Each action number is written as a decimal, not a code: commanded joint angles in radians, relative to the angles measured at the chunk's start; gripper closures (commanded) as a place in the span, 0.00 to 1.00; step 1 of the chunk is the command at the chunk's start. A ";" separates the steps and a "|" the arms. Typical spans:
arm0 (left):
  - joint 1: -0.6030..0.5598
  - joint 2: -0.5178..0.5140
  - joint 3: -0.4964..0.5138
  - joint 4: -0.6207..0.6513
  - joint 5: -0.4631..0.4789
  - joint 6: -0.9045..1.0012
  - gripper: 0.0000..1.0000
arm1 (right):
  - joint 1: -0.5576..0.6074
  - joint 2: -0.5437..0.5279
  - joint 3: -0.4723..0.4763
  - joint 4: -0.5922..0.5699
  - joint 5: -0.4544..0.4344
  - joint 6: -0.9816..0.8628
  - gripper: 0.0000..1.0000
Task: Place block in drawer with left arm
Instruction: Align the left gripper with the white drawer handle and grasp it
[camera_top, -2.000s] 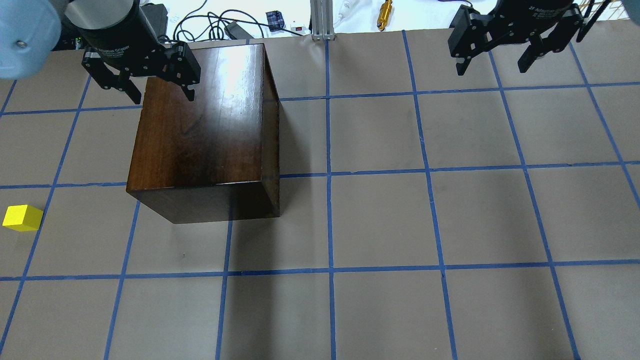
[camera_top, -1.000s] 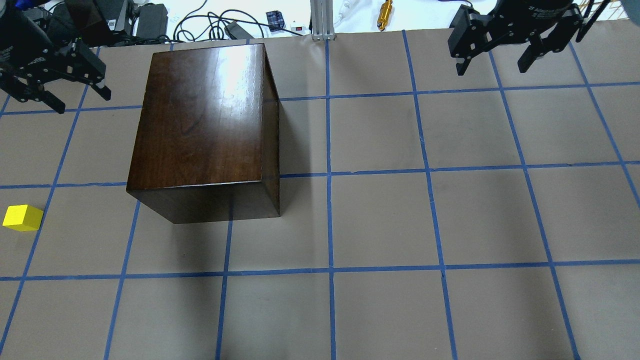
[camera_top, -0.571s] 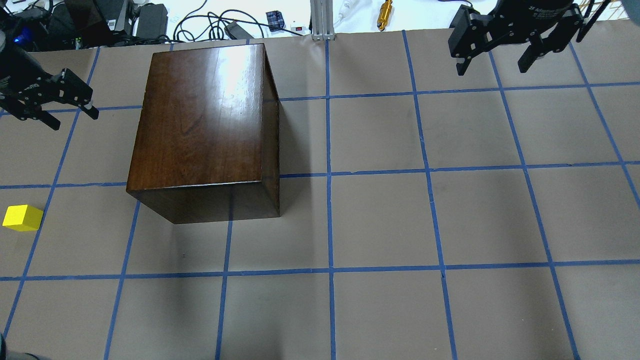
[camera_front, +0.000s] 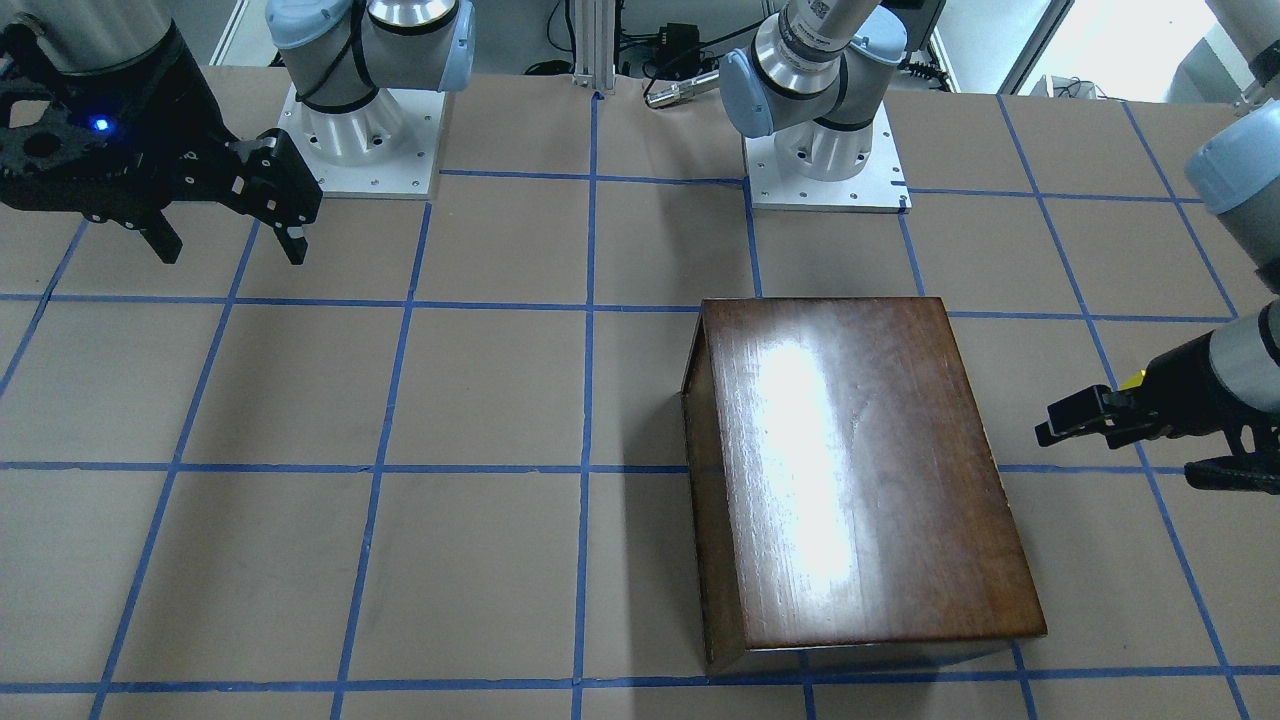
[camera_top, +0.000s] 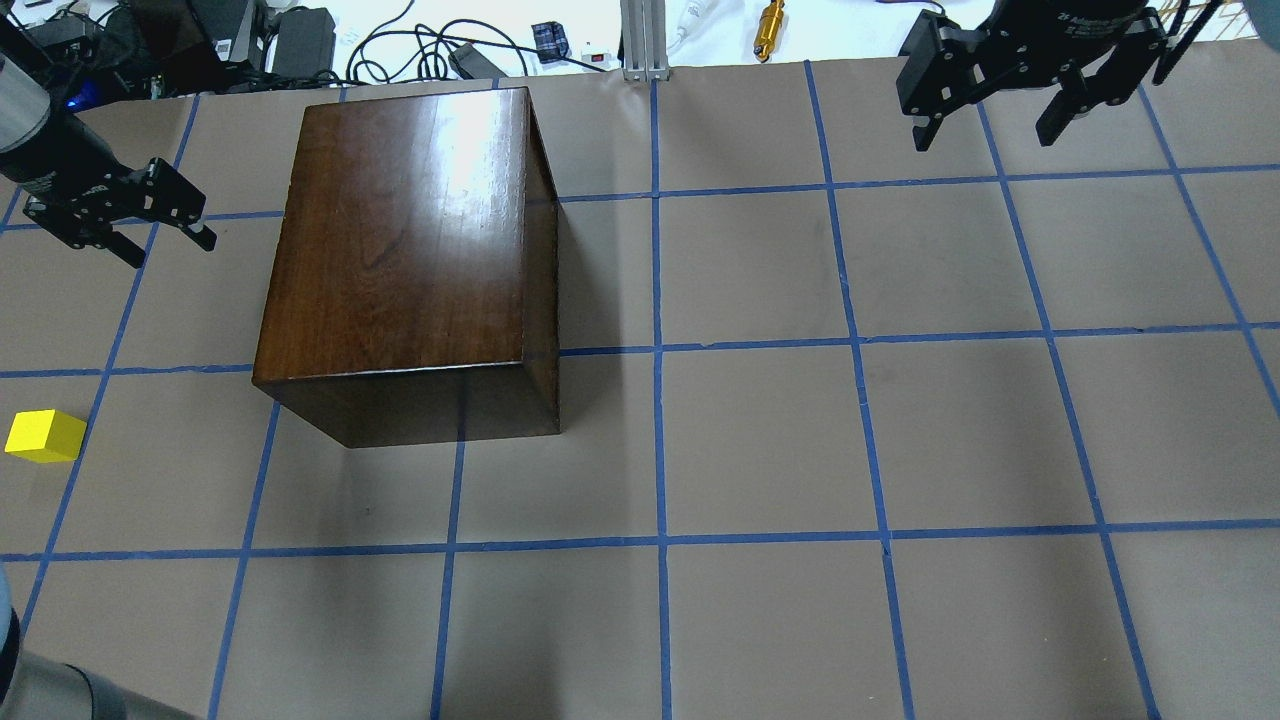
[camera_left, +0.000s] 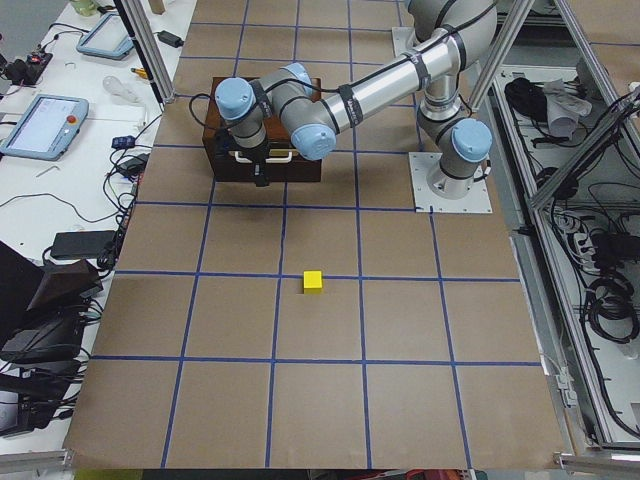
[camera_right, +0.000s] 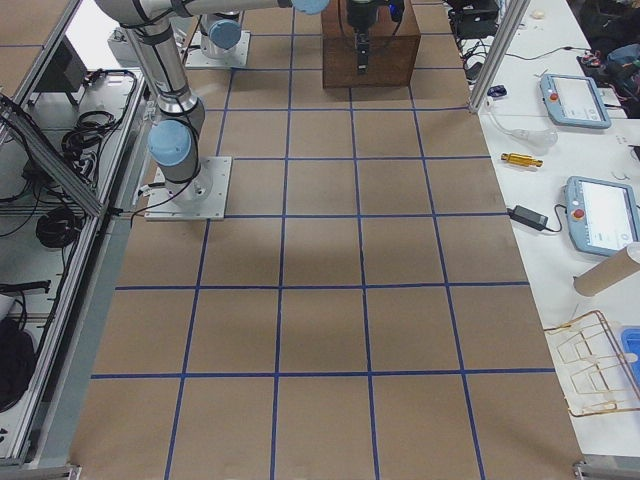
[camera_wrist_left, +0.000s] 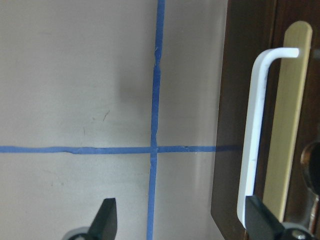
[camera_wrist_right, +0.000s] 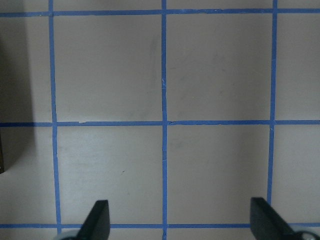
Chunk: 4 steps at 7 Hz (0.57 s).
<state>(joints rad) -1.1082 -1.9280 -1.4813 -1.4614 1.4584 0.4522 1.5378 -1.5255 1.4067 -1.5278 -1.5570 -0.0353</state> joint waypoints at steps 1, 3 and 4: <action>-0.004 -0.028 -0.001 0.012 -0.036 0.039 0.10 | 0.001 -0.001 0.000 0.000 0.000 0.000 0.00; -0.007 -0.042 -0.016 0.012 -0.082 0.040 0.10 | 0.001 -0.001 0.000 0.000 0.000 0.000 0.00; -0.012 -0.042 -0.017 0.012 -0.088 0.042 0.10 | -0.001 0.001 0.000 0.000 0.002 0.000 0.00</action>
<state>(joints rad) -1.1157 -1.9661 -1.4944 -1.4497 1.3880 0.4917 1.5378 -1.5255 1.4067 -1.5279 -1.5566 -0.0353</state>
